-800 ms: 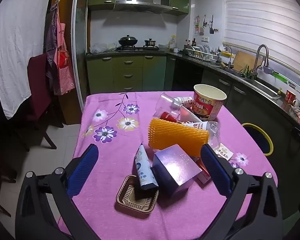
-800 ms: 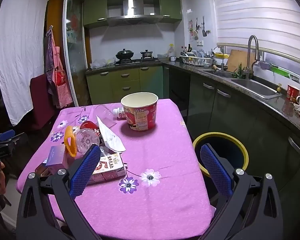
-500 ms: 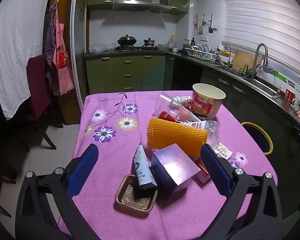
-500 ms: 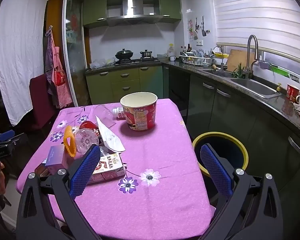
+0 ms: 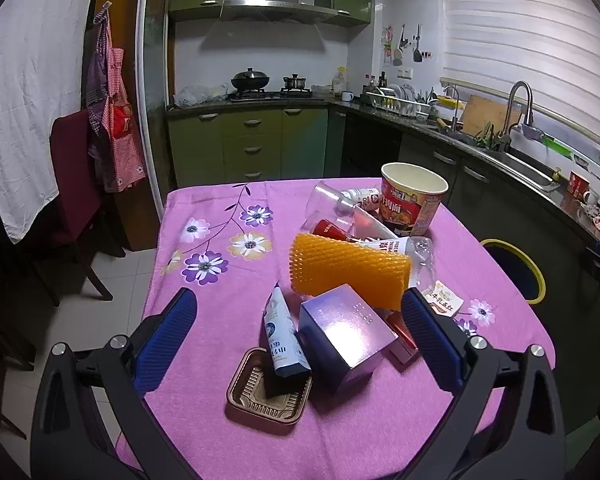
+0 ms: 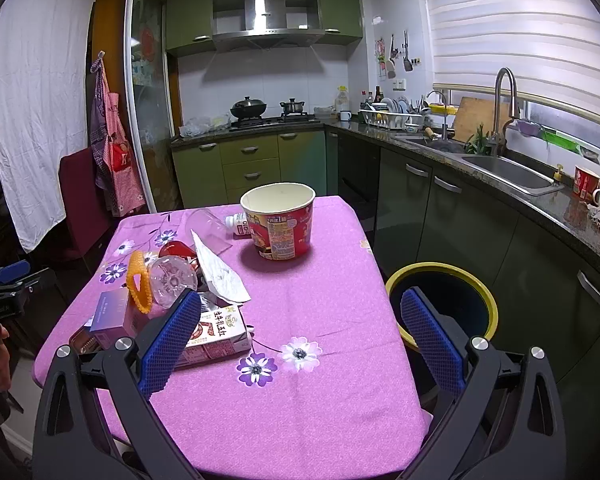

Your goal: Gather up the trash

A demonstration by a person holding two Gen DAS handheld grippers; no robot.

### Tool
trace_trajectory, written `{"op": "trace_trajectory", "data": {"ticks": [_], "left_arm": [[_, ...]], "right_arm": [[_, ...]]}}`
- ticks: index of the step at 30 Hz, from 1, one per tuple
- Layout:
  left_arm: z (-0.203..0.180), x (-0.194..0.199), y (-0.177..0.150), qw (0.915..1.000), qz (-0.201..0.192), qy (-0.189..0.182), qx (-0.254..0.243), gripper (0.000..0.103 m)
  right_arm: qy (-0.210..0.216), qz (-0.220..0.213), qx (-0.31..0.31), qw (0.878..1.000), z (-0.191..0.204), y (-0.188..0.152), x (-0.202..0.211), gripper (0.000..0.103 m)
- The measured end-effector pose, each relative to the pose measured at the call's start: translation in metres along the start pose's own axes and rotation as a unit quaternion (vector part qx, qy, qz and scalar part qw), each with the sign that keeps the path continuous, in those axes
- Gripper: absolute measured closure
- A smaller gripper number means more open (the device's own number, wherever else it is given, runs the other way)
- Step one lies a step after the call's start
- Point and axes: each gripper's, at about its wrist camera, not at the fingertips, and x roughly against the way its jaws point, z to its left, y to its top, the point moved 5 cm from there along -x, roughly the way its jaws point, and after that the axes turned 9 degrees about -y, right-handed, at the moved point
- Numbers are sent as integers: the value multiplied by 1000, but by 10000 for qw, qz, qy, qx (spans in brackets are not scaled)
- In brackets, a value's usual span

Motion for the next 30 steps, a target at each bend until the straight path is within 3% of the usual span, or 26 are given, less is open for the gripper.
{"op": "trace_trajectory", "data": {"ticks": [30], "left_arm": [[-6,-5,-2,9999,79,-46,-67,6]], "right_arm": [[1,49,-25,10000,3,-11,-9,4]]}}
